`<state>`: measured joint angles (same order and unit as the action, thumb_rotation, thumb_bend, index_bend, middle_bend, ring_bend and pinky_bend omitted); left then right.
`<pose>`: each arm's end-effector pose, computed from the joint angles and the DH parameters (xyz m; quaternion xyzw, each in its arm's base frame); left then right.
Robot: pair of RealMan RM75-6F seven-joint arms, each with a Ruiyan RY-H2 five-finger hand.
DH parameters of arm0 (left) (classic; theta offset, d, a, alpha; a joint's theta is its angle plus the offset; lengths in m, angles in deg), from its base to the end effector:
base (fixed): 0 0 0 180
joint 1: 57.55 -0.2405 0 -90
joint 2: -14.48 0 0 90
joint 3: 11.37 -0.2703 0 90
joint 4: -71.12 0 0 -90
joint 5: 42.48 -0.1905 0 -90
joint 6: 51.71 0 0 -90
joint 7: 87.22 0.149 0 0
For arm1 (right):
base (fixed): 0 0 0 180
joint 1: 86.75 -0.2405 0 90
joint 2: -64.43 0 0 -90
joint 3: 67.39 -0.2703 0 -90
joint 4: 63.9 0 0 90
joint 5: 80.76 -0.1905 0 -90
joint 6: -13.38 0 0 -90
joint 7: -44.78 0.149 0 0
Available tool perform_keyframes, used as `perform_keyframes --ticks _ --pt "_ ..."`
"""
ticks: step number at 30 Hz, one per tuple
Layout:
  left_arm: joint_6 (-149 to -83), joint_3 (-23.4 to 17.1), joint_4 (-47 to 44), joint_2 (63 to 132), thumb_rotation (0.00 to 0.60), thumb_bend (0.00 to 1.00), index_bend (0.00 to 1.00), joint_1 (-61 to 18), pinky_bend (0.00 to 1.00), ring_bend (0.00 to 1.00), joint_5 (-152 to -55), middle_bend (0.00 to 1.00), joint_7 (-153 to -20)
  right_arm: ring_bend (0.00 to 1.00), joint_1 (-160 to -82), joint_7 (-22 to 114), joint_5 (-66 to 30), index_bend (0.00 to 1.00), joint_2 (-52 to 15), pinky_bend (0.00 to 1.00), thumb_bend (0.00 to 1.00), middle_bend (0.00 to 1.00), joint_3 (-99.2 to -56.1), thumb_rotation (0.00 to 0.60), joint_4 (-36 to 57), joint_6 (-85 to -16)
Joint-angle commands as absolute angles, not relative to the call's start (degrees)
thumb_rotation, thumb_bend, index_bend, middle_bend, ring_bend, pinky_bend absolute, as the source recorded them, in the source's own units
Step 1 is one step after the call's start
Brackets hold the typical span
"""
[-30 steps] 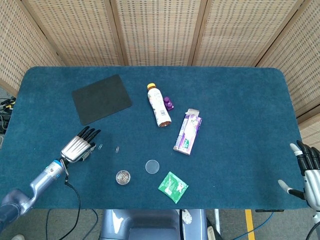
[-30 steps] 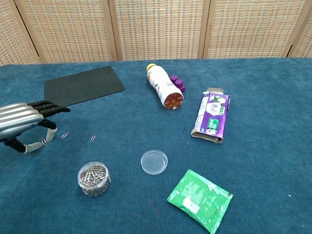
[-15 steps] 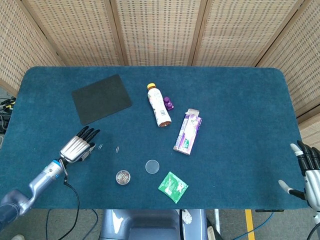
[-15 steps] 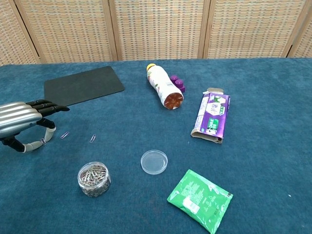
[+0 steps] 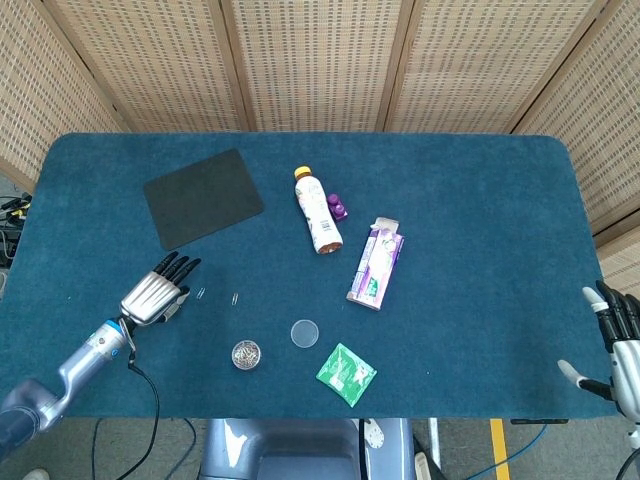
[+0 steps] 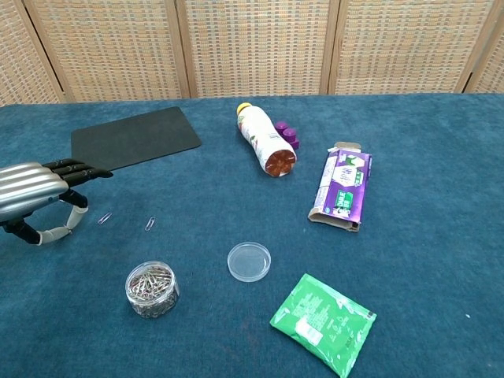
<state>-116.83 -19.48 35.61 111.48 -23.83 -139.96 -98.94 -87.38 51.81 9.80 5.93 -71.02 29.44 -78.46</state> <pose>-0.3057 0.3362 0.0063 -0.8382 -0.2106 -0.2775 0.4195 -0.3099 -0.1638 0.2257 0.5733 -0.3641 0.4347 0.5914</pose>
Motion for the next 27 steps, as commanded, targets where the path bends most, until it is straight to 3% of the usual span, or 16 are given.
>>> perform_keyframes --ticks 1,13,27 --pt "-117.83 -18.93 34.61 110.67 0.6 0.42 0.81 -23.69 0.0 0.0 -139.74 0.0 -99.26 0.0 -87.35 51.94 9.83 0.01 5.99 0.0 0.0 0.0 -71.02 0.6 29.45 -78.52" --pt "-124.62 -17.58 22.92 104.09 0.6 0.42 0.81 -23.26 0.0 0.0 -141.06 0.0 -97.94 0.0 -87.11 53.11 10.04 0.01 6.39 0.0 0.0 0.0 -71.01 0.6 29.43 -79.07" --pt "-129.3 -21.1 2.12 98.75 0.6 0.42 0.81 -22.2 0.0 0.0 -150.03 0.0 -90.61 0.0 -86.96 54.03 10.14 0.01 6.69 0.0 0.0 0.0 -70.99 0.6 29.35 -79.34"
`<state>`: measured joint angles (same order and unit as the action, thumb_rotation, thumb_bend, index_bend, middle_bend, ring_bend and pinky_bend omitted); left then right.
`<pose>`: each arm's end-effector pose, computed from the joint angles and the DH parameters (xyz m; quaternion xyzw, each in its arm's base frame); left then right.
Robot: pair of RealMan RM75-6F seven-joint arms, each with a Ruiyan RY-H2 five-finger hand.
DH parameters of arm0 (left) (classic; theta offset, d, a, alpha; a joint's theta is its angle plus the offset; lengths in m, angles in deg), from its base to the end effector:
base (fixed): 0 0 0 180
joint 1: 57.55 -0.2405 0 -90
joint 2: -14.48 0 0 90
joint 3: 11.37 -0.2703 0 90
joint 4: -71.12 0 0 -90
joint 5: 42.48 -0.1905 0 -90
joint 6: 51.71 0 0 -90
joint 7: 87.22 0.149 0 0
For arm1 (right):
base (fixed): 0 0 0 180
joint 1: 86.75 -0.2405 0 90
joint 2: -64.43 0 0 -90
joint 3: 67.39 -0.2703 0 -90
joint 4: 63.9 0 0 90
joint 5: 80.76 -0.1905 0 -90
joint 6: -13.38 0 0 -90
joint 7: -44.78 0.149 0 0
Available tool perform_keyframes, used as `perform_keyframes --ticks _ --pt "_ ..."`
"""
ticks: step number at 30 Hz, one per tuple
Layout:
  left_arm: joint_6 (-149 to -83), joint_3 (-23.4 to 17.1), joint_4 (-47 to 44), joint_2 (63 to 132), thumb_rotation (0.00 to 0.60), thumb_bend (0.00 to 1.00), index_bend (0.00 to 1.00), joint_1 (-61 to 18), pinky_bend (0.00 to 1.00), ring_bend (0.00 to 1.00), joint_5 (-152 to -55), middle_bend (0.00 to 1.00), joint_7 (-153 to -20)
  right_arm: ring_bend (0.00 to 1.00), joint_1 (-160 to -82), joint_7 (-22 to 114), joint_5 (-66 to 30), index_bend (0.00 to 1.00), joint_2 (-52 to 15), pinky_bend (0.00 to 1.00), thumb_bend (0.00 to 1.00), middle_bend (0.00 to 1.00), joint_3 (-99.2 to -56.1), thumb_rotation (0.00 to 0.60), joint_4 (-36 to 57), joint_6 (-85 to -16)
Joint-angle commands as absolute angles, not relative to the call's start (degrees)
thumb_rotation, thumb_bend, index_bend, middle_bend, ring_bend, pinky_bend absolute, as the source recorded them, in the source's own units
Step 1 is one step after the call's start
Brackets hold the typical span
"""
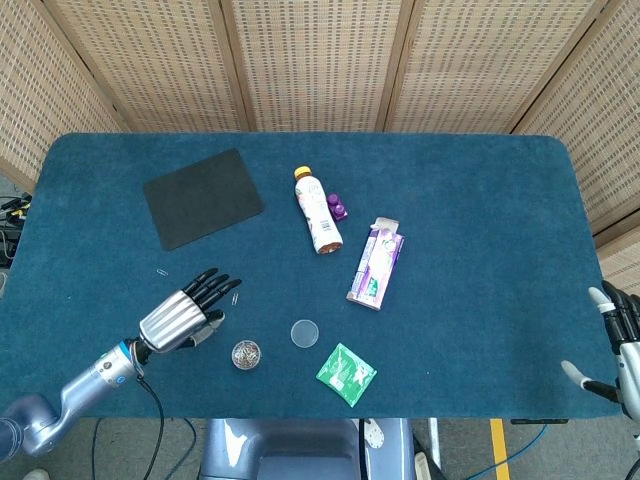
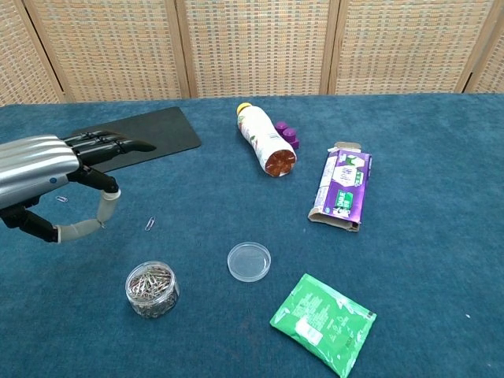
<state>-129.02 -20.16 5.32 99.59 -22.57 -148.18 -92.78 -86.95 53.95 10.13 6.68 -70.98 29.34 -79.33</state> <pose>-0.2227 0.2836 0.0306 -0.8341 -0.1845 -0.4242 0.3004 -0.3098 -0.1611 0.2314 0.5675 -0.3669 0.4446 0.5879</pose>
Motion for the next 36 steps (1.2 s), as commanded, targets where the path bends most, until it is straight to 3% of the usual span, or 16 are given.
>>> perform_keyframes --ticks 1,13,31,33,36 --pt "-128.94 -21.27 1.16 98.8 0.6 0.42 0.81 -22.14 0.0 0.0 -150.3 0.0 -90.02 0.0 -86.95 54.13 10.12 0.01 6.72 0.0 0.0 0.0 -71.0 0.6 29.33 -79.36" --pt "-124.24 -21.54 -1.15 101.14 0.6 0.42 0.81 -22.07 0.0 0.0 -149.69 0.0 -86.68 0.0 -86.86 55.95 10.07 0.01 7.18 0.0 0.0 0.0 -71.03 0.6 28.92 -79.47" --pt "-121.85 -21.09 3.76 104.62 0.6 0.42 0.81 -21.51 0.0 0.0 -148.95 0.0 -88.39 0.0 -86.82 56.44 10.14 0.01 7.35 0.0 0.0 0.0 -71.02 0.6 28.91 -79.56" --pt "-121.85 -21.11 3.94 104.82 0.6 0.42 0.76 -21.5 0.0 0.0 -149.0 0.0 -88.46 0.0 -86.8 56.54 10.12 0.01 7.38 0.0 0.0 0.0 -71.04 0.6 28.89 -79.6" --pt "-121.8 -21.11 4.18 105.06 0.6 0.36 0.53 -21.5 0.0 0.0 -148.96 0.0 -88.47 0.0 -86.73 56.73 10.13 0.01 7.44 0.0 0.0 0.0 -71.07 0.6 28.85 -79.78"
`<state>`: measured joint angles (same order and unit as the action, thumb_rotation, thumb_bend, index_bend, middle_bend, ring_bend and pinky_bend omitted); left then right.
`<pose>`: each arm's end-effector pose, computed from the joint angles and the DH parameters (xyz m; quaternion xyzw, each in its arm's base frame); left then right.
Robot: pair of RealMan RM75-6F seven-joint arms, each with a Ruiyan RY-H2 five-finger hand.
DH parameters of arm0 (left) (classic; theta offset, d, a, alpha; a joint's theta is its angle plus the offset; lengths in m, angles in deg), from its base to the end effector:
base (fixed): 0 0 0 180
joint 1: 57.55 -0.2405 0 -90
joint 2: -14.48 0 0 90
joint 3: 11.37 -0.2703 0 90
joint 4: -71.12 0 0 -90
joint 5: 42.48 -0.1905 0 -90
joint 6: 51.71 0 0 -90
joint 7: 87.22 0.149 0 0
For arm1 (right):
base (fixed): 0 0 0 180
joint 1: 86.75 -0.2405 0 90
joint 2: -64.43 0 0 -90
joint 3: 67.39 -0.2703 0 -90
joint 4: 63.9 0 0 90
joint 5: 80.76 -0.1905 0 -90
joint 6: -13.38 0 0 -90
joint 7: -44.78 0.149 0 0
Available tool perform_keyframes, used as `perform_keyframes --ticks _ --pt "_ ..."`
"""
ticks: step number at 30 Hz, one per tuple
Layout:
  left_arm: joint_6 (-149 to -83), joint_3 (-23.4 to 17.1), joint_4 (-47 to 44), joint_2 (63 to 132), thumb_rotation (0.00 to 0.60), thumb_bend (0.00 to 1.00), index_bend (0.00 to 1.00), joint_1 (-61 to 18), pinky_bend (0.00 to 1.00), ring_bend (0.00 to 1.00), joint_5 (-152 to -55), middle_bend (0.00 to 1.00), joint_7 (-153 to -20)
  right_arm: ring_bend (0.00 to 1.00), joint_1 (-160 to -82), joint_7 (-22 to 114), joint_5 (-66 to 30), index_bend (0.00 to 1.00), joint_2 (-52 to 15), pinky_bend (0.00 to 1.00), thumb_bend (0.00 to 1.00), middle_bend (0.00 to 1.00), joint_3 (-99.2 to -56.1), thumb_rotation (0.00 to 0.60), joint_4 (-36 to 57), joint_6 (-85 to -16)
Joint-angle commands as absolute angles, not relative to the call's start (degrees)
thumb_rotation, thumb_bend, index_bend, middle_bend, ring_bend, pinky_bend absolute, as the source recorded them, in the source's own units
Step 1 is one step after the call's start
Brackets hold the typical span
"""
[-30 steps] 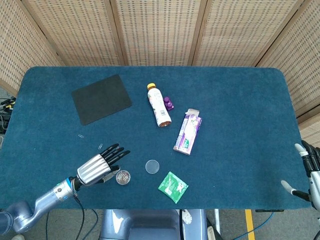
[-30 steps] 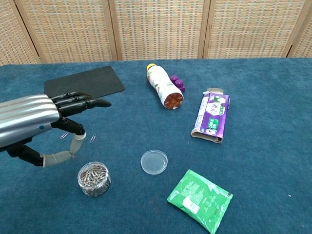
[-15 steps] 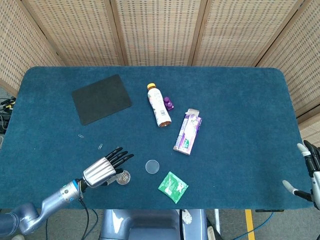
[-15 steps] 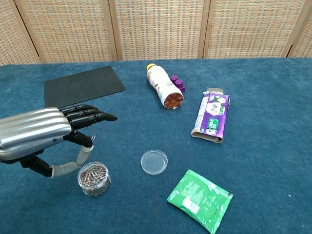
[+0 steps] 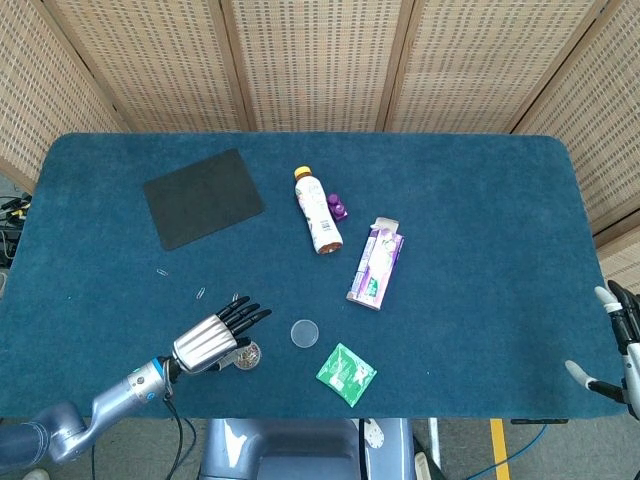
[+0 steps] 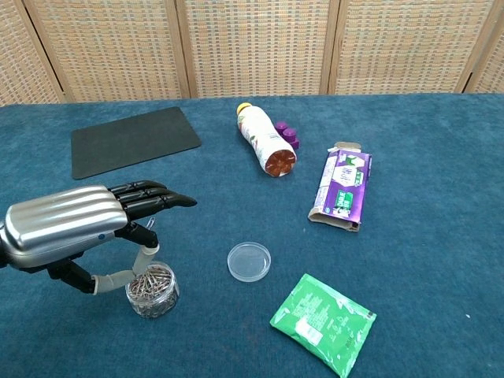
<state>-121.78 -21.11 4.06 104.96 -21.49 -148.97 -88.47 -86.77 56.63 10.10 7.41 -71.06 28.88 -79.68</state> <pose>-0.2089 0.2661 -0.0192 -0.8636 -0.1895 -0.3901 0.2571 -0.3112 -0.1602 0.2370 0.5614 -0.3726 0.4538 0.5832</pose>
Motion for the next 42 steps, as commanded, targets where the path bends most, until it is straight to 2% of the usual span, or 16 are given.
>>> perform_keyframes --ticks 1,2,5,15,19,24,32,38,42 --pt "-121.88 -21.1 4.21 105.12 0.6 0.32 0.45 -21.51 0.0 0.0 -148.98 0.0 -88.56 0.0 -86.72 56.78 10.19 0.01 7.45 0.0 0.0 0.0 -71.06 0.6 28.85 -79.82" --pt "-122.06 -21.07 4.13 105.16 0.6 0.29 0.4 -21.54 0.0 0.0 -148.95 0.0 -88.84 0.0 -86.7 56.85 10.22 0.01 7.47 0.0 0.0 0.0 -71.06 0.6 28.85 -79.87" --pt "-123.26 -20.55 3.74 104.8 0.6 0.25 0.34 -21.62 0.0 0.0 -148.8 0.0 -89.93 0.0 -86.63 57.05 10.17 0.01 7.54 0.0 0.0 0.0 -71.1 0.6 28.77 -80.01" --pt "-126.98 -17.1 2.05 99.59 0.6 0.24 0.34 -22.57 0.0 0.0 -145.35 0.0 -91.71 0.0 -86.6 56.79 10.31 0.01 7.48 0.0 0.0 0.0 -71.06 0.6 28.83 -80.07" --pt "-124.26 -15.31 6.96 97.67 0.6 0.24 0.37 -23.6 0.0 0.0 -139.7 0.0 -94.61 0.0 -86.59 56.54 10.38 0.01 7.42 0.0 0.0 0.0 -71.05 0.6 28.89 -80.11" --pt "-118.03 -13.54 16.91 99.52 0.6 0.24 0.4 -24.53 0.0 0.0 -132.81 0.0 -100.68 0.0 -86.75 56.12 9.73 0.01 7.24 0.0 0.0 0.0 -71.27 0.6 28.9 -79.65" --pt "-112.12 -12.78 31.55 105.27 0.6 0.24 0.44 -23.23 0.0 0.0 -130.73 0.0 -107.67 0.0 -87.0 56.58 8.12 0.01 7.63 0.0 0.0 0.0 -71.96 0.6 29.55 -78.92" --pt "-108.92 -13.07 37.31 108.59 0.6 0.24 0.52 -21.52 0.0 0.0 -131.16 0.0 -109.76 0.0 -87.14 56.94 7.27 0.01 7.75 0.0 0.0 0.0 -72.24 0.6 29.41 -78.32" --pt "-106.99 -12.86 39.67 110.31 0.6 0.25 0.52 -20.44 0.0 0.0 -130.98 0.0 -110.19 0.0 -87.17 56.93 6.77 0.01 7.74 0.0 0.0 0.0 -72.42 0.6 29.32 -78.1"
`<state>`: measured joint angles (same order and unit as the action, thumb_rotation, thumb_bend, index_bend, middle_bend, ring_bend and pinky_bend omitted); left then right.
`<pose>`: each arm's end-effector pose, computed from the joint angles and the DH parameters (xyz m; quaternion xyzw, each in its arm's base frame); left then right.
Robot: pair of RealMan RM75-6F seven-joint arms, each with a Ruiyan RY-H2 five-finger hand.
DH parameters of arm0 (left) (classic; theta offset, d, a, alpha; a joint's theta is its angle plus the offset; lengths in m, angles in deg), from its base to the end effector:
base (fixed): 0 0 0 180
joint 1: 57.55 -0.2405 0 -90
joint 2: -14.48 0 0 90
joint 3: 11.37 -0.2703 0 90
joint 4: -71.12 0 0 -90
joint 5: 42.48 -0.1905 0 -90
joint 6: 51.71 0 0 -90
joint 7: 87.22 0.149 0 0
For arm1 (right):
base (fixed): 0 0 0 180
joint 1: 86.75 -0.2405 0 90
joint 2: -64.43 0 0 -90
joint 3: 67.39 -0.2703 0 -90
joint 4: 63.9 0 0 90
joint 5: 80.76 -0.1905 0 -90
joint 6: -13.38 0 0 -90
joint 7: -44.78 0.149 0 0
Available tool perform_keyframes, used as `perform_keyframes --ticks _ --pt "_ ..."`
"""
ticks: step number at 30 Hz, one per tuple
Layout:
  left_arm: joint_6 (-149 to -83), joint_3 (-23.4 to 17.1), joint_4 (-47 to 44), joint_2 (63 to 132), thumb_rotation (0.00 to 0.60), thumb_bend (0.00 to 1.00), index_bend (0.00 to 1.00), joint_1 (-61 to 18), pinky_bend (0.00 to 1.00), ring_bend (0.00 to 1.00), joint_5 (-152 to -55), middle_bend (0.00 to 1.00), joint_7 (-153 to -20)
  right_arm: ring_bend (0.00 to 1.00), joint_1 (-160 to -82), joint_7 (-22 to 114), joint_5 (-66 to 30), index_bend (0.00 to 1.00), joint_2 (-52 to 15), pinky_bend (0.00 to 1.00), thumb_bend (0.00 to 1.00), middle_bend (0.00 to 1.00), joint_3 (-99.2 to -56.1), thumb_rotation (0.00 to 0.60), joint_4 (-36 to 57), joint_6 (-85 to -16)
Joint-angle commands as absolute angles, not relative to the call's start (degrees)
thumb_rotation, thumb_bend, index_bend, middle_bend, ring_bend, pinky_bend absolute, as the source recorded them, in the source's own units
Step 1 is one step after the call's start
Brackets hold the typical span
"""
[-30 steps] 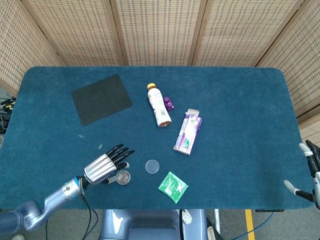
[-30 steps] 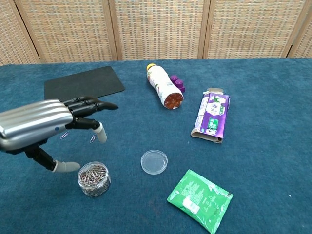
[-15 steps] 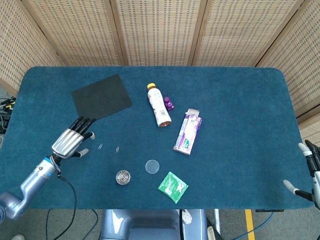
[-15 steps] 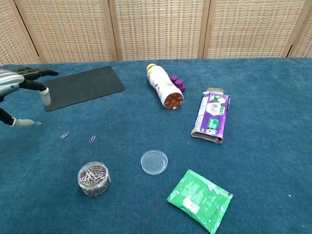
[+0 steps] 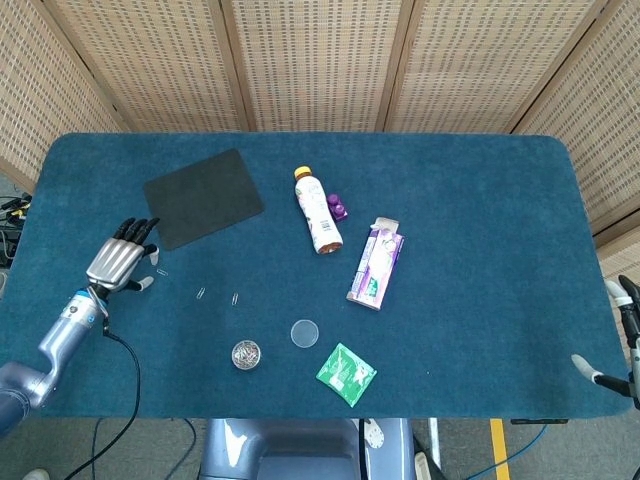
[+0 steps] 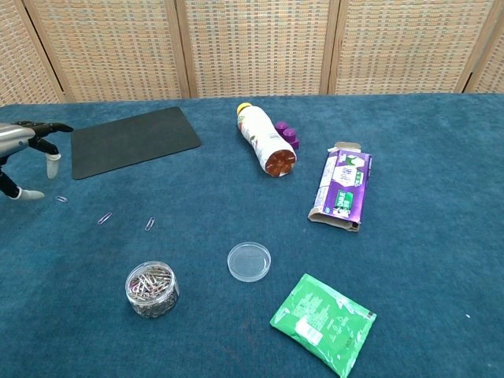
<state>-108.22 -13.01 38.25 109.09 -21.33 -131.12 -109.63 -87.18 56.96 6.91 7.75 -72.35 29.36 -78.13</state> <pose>-0.3223 0.3848 0.0517 -0.7517 -0.3268 -0.2969 0.4899 -0.3159 -0.1668 0.2419 0.5441 -0.3825 0.4494 0.5964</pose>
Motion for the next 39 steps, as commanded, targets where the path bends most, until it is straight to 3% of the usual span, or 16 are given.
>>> perform_keyframes --ticks 1,39 --pt "-106.75 -12.84 40.16 110.62 0.6 0.25 0.52 -20.24 0.0 0.0 -131.0 0.0 -110.23 0.0 -87.15 56.91 6.73 0.01 7.73 0.0 0.0 0.0 -72.43 0.6 29.3 -78.1" --pt "-102.5 -13.79 45.86 114.36 0.6 0.36 0.54 -19.31 0.0 0.0 -131.16 0.0 -111.7 0.0 -87.35 55.28 6.49 0.01 7.21 0.0 0.0 0.0 -72.48 0.6 29.41 -77.36"
